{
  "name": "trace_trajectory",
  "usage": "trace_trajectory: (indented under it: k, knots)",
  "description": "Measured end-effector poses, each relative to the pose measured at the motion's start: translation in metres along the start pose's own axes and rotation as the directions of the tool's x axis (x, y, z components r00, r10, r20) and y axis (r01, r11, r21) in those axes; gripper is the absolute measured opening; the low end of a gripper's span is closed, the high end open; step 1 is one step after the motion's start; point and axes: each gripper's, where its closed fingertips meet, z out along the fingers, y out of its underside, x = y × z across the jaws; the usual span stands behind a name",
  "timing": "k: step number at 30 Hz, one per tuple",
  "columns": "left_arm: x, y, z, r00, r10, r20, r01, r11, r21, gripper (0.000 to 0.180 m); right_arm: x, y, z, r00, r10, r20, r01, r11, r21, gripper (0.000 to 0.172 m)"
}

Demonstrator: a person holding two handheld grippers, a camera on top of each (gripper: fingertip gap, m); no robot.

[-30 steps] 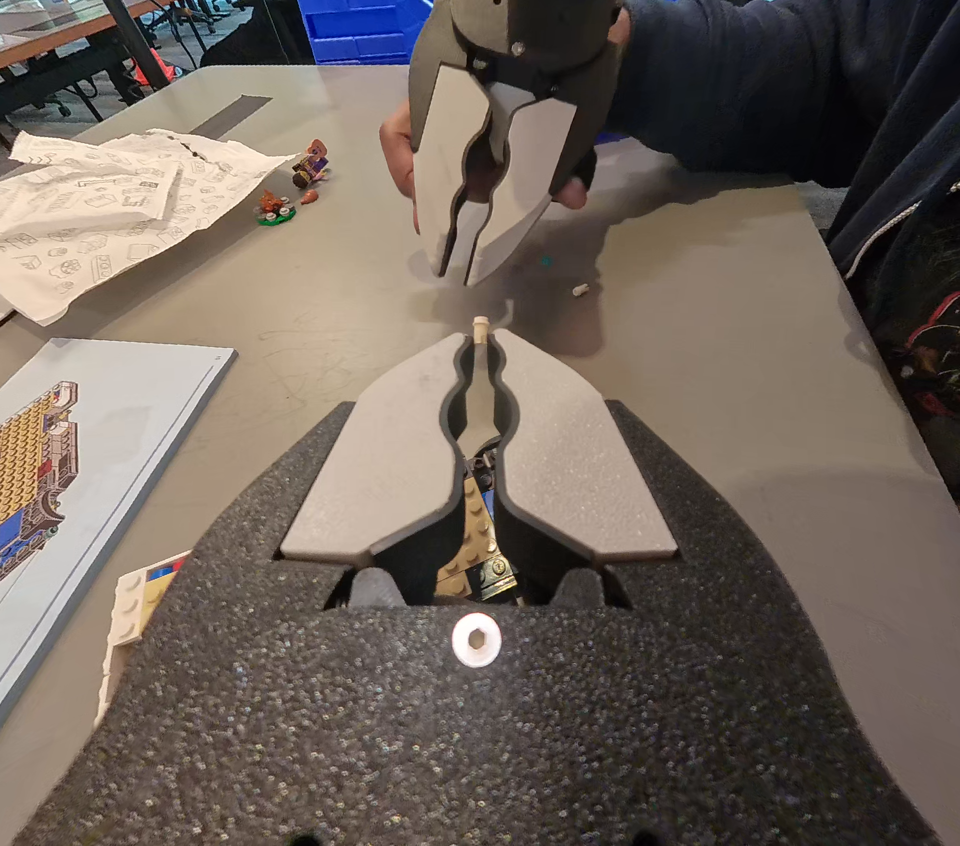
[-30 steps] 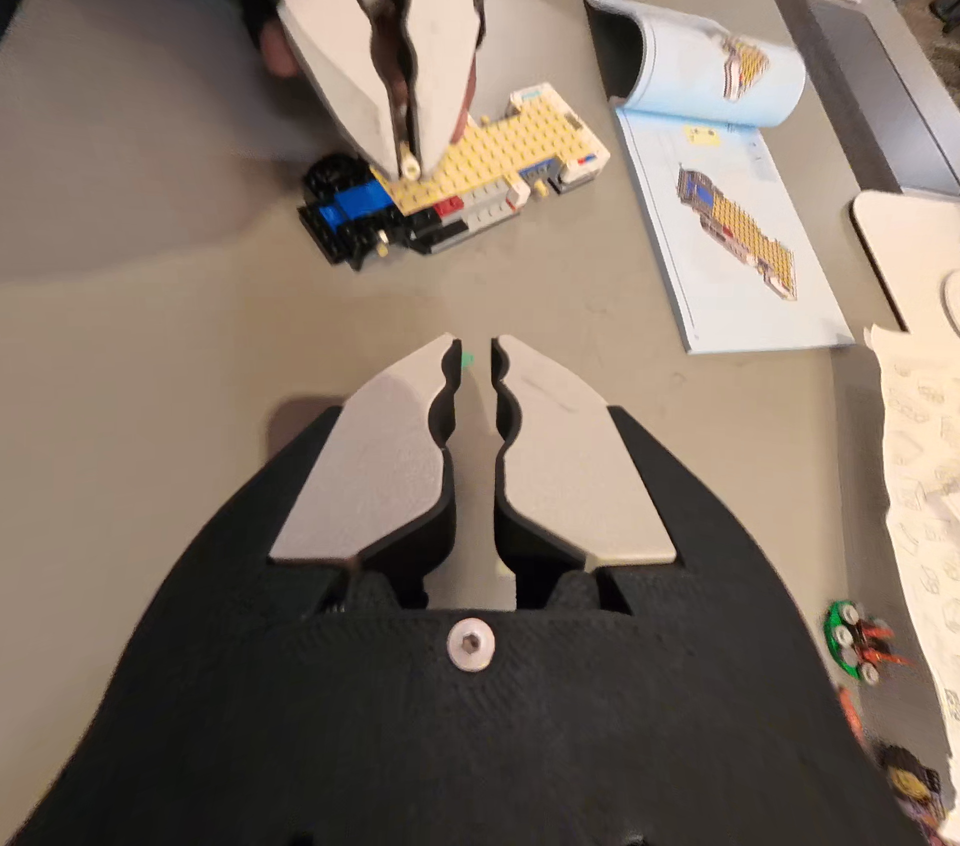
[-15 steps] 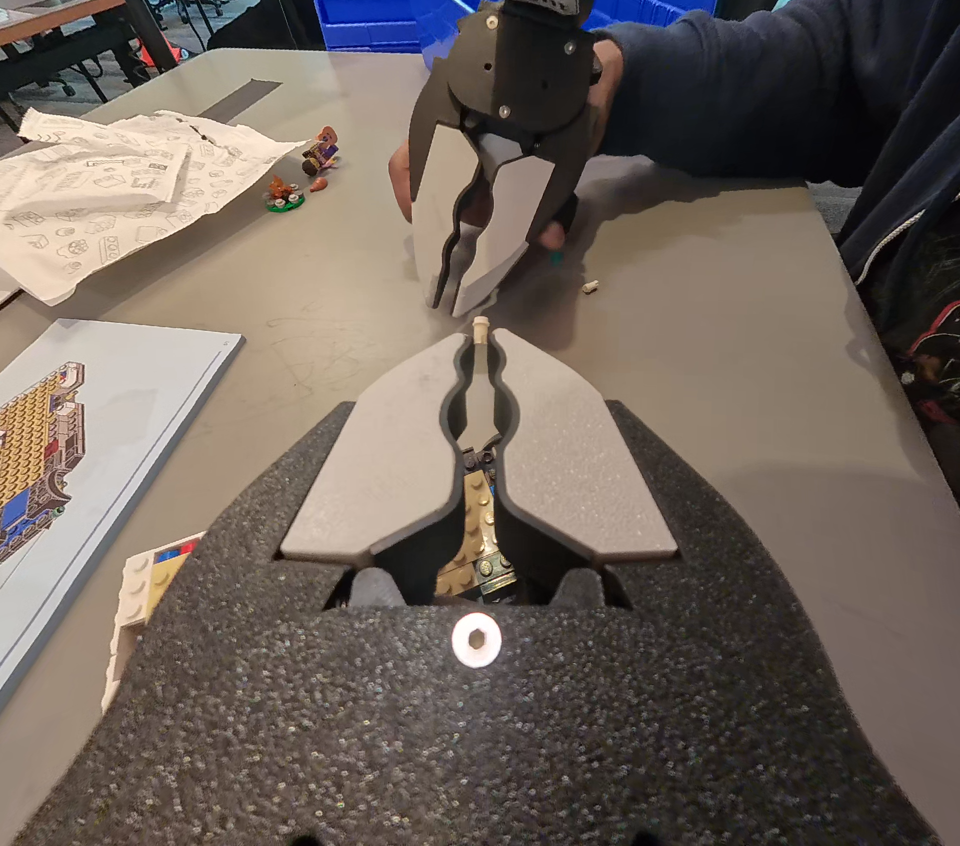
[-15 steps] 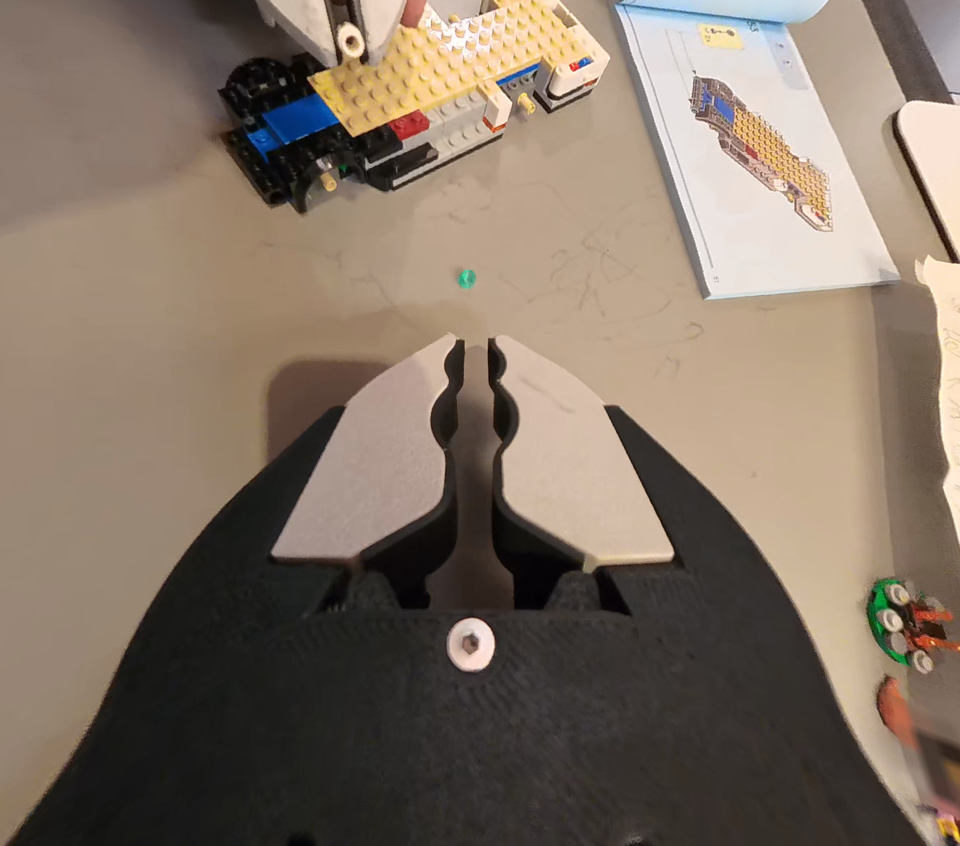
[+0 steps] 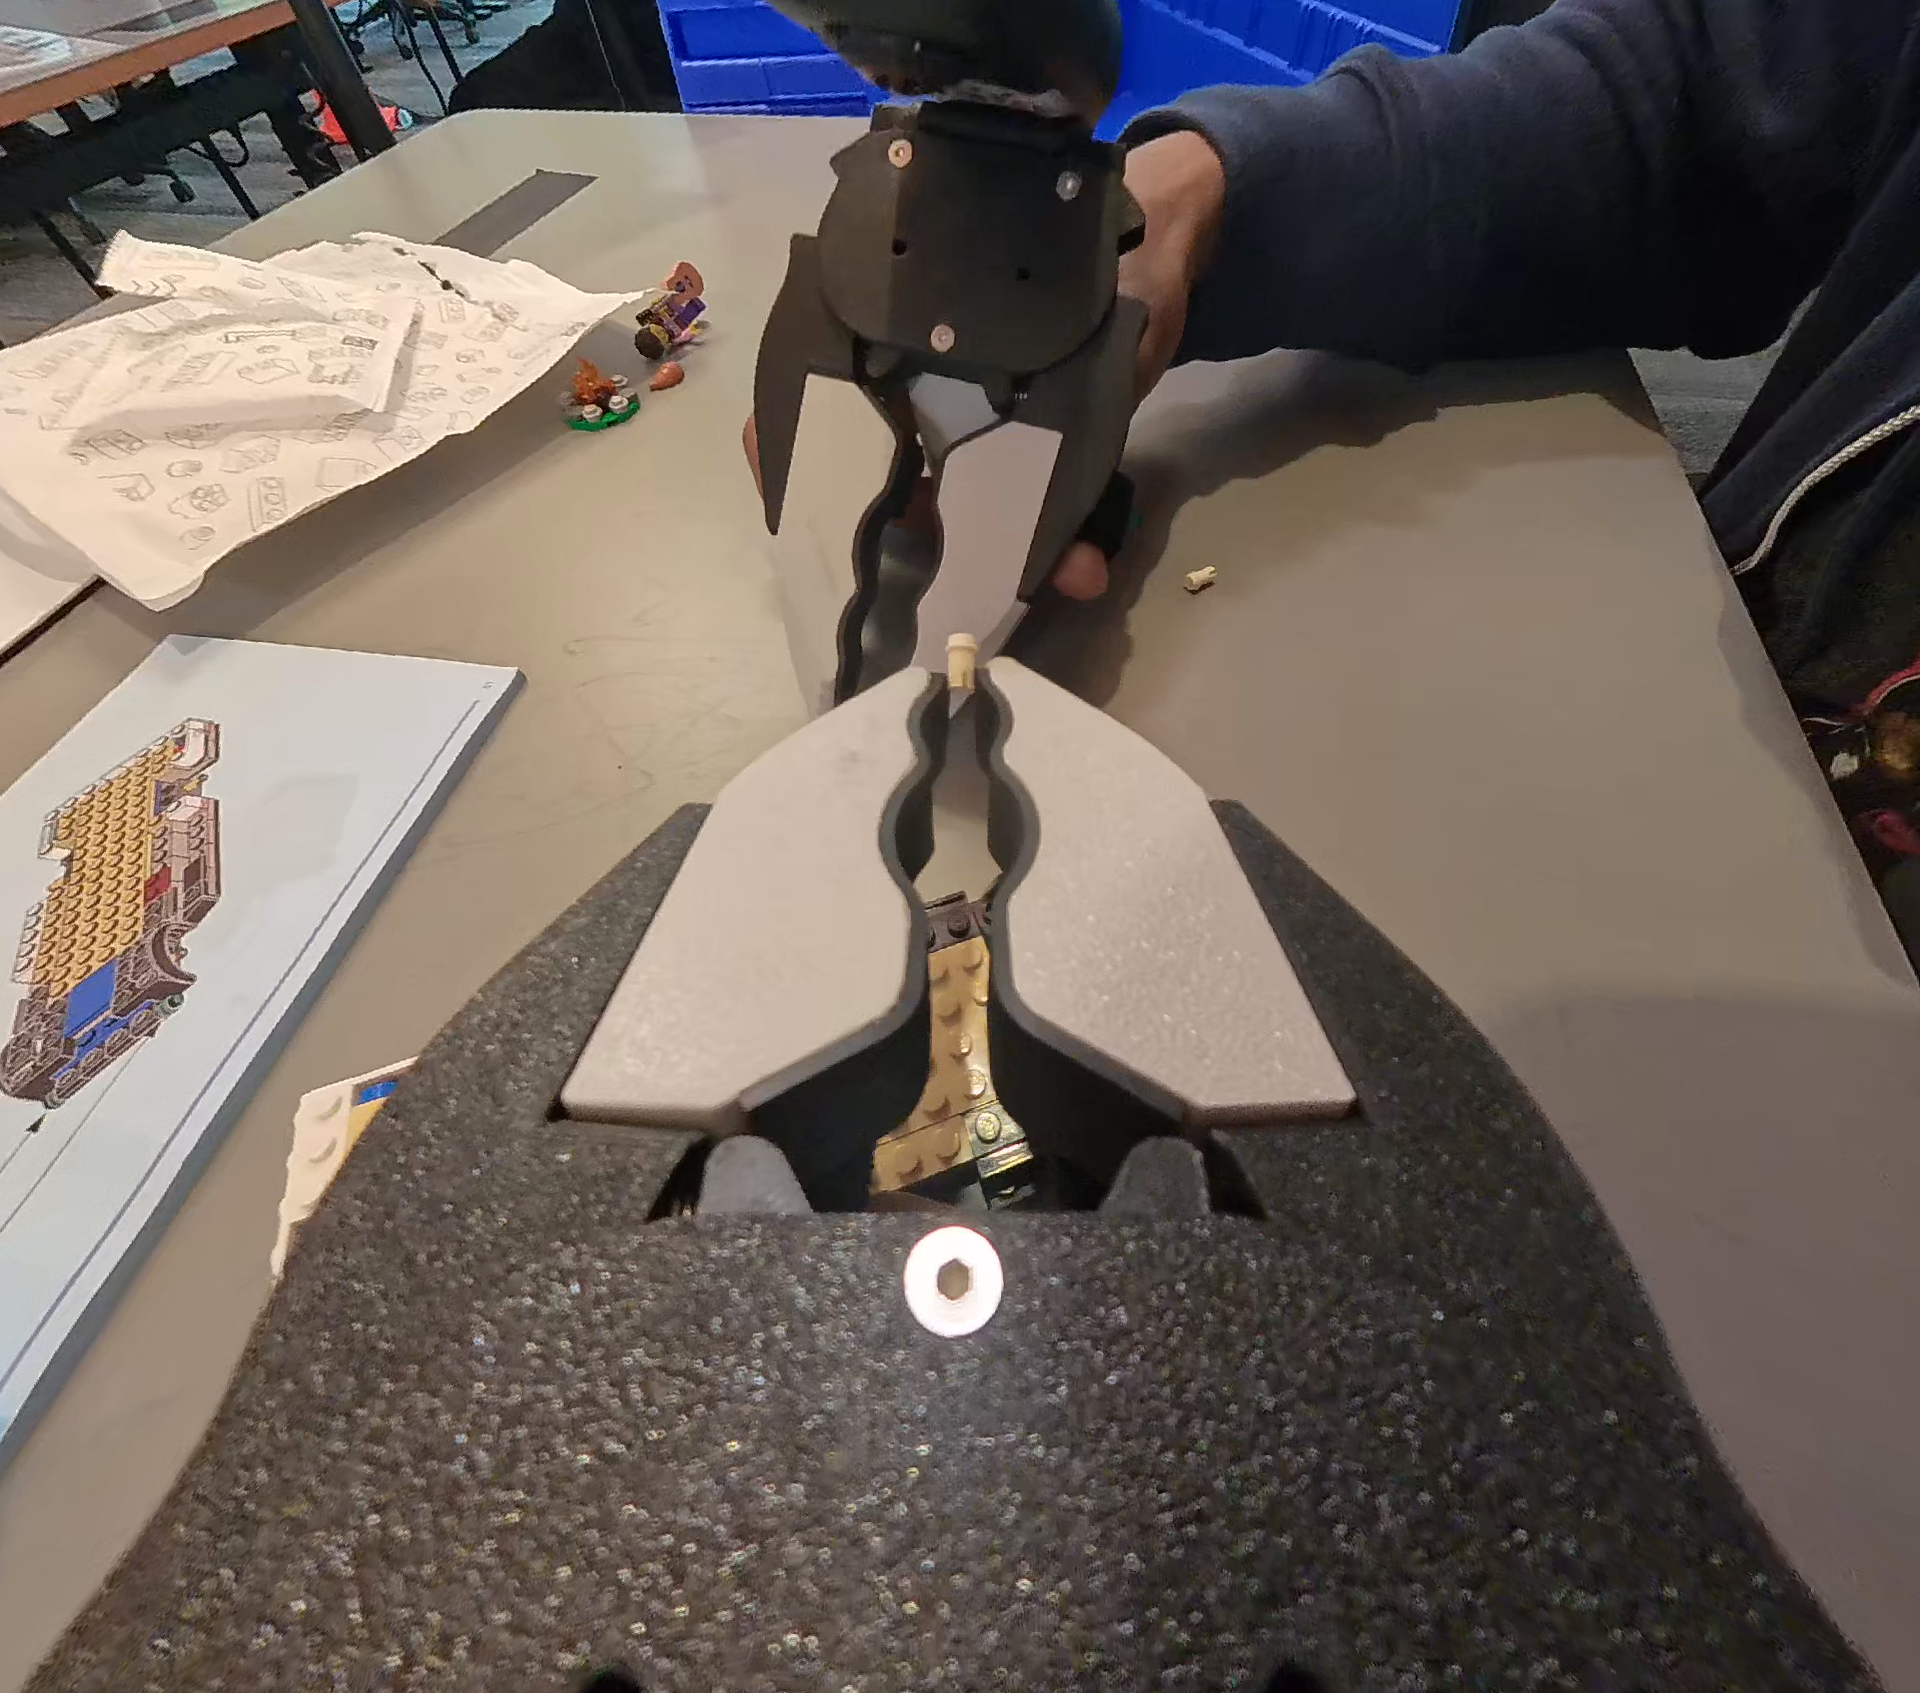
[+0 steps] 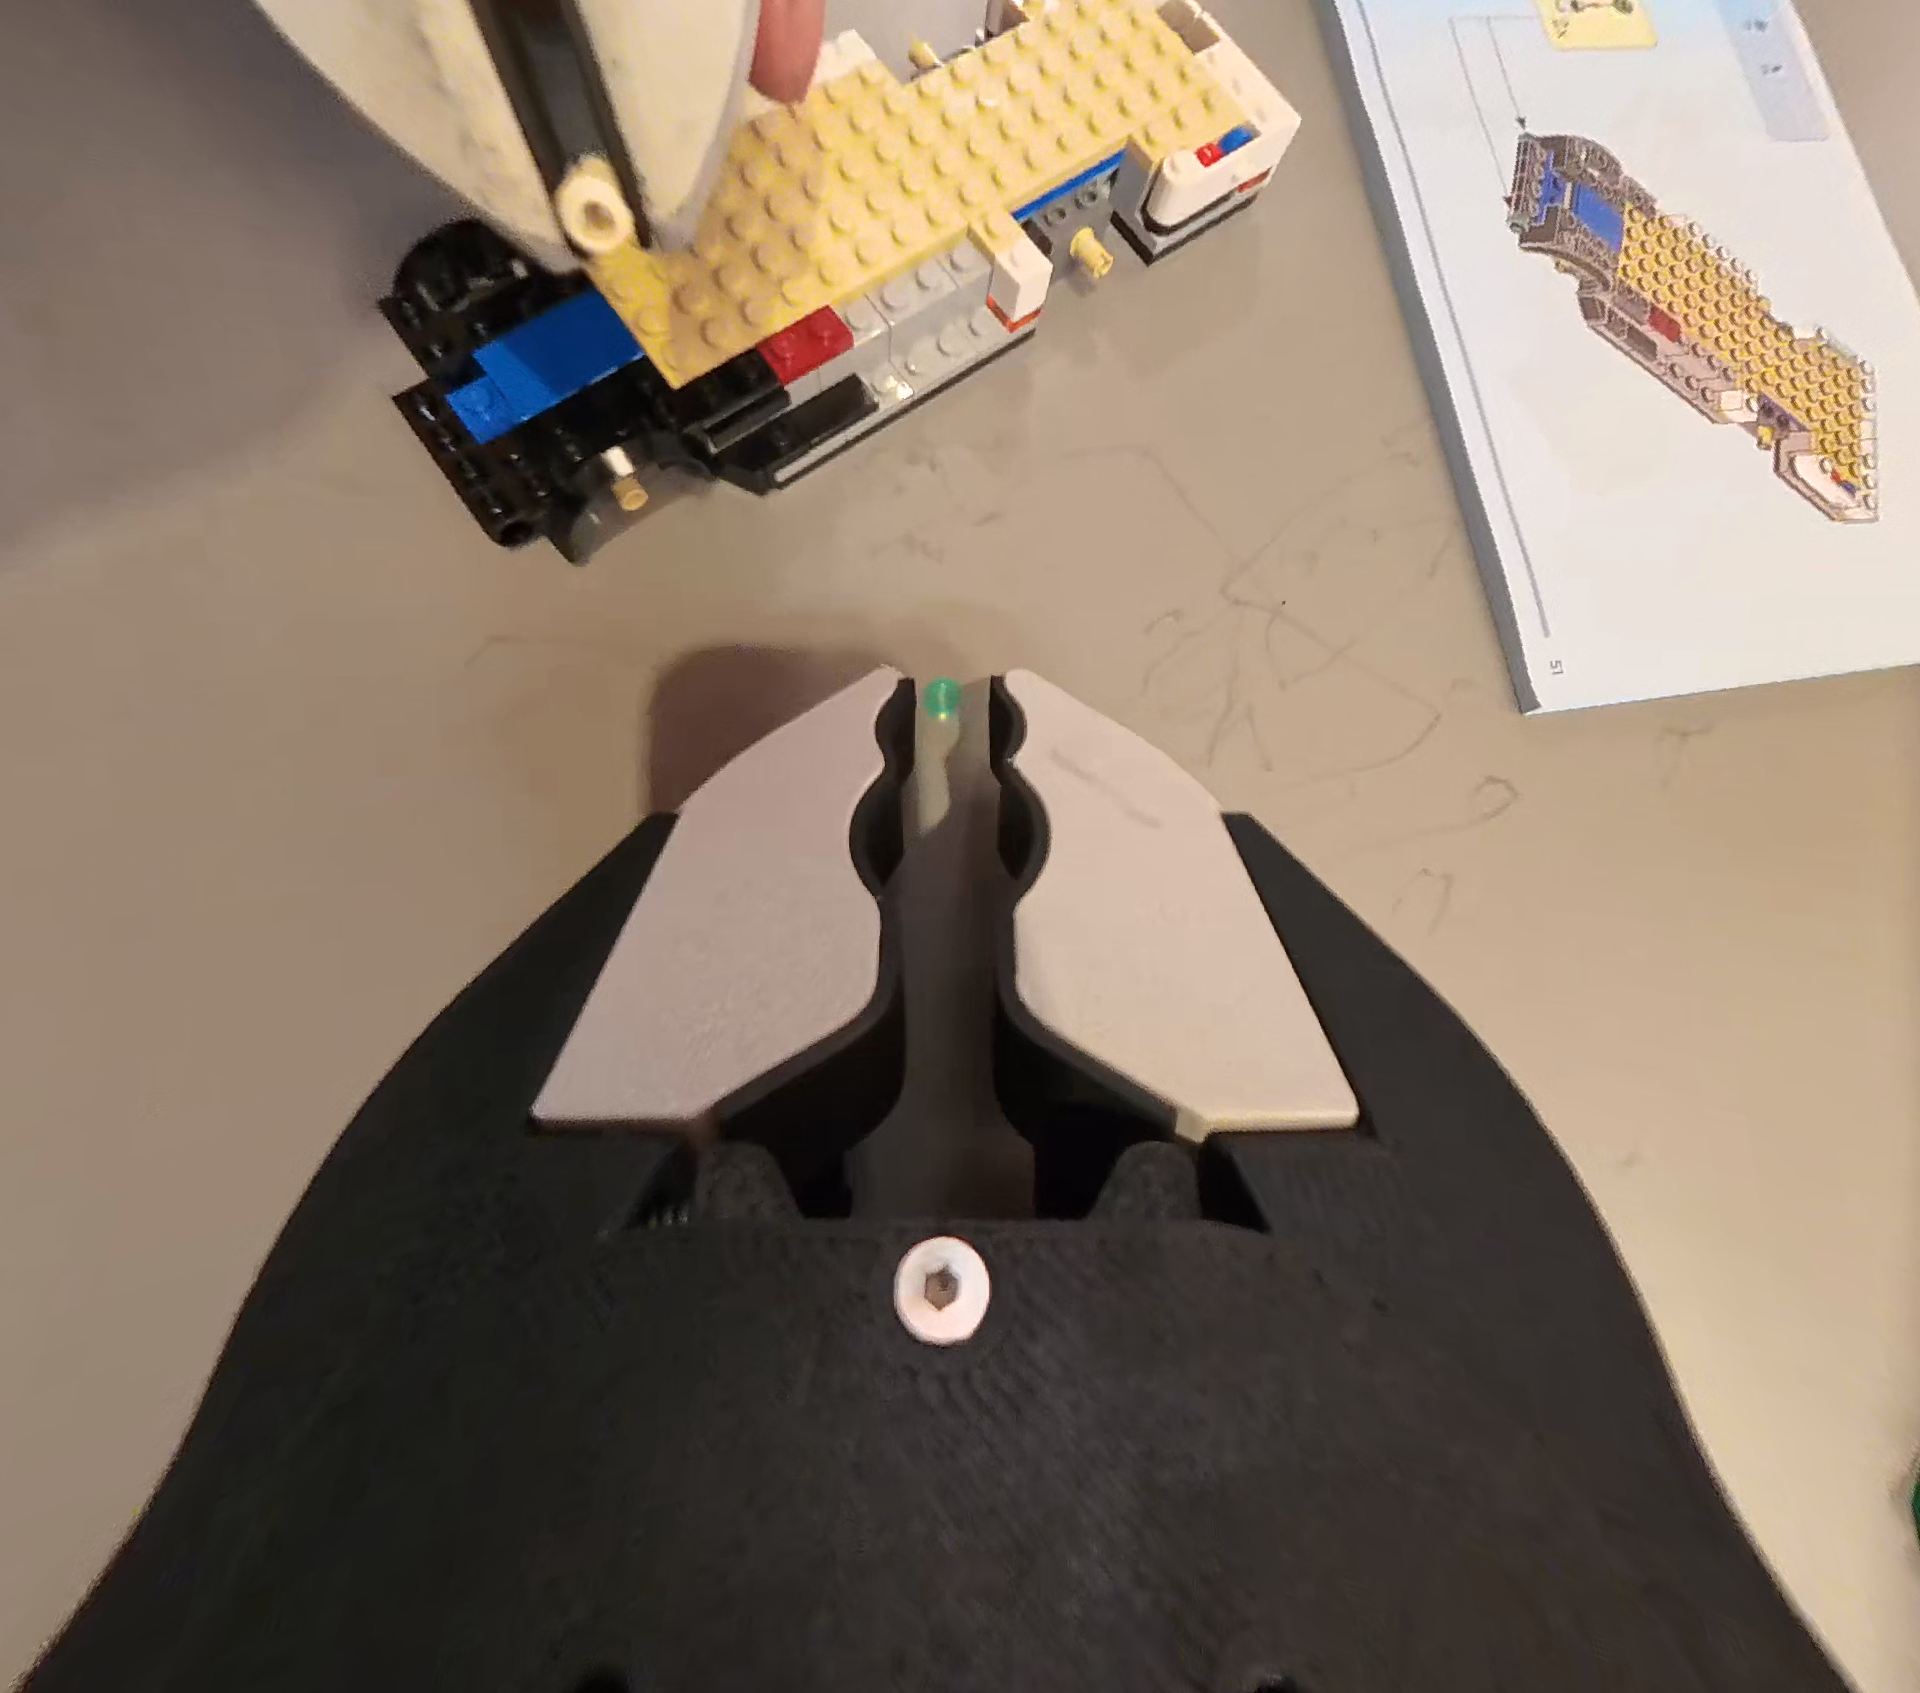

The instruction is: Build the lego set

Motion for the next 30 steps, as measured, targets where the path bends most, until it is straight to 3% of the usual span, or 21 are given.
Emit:
trace_trajectory:
  k: [1,8,12,15,21,30]
  knots:
    - [0.0,0.0,0.0,1.0,-0.002,-0.001,0.002,1.0,0.001,0.004,0.001,0.001,0.001,1.0,0.007,-0.008,-0.007,1.0,-0.012,0.013]
    - [0.001,0.004,0.002,1.0,-0.002,-0.008,0.002,1.0,-0.012,0.004,0.002,0.001,-0.002,0.998,-0.052,-0.035,0.052,0.999,0.002,0.006]
    - [0.0,0.003,0.001,1.0,-0.005,-0.002,0.005,1.0,-0.008,0.004,-0.003,-0.022,-0.035,0.97,-0.198,-0.14,0.222,0.959,0.178,0.01]
    - [-0.002,0.003,0.001,1.0,-0.012,-0.001,0.012,1.0,-0.005,0.005,-0.002,-0.022,-0.055,0.969,-0.179,-0.171,0.216,0.949,0.23,0.014]
    - [-0.002,0.005,0.001,1.0,-0.015,-0.001,0.015,1.0,-0.011,0.005,0.001,0.006,-0.052,0.97,-0.188,-0.155,0.207,0.972,0.114,0.017]
    - [-0.003,0.005,0.0,1.0,-0.028,0.001,0.028,1.0,-0.011,0.005,0.02,0.022,-0.043,0.976,-0.094,-0.197,0.107,0.993,0.055,0.012]
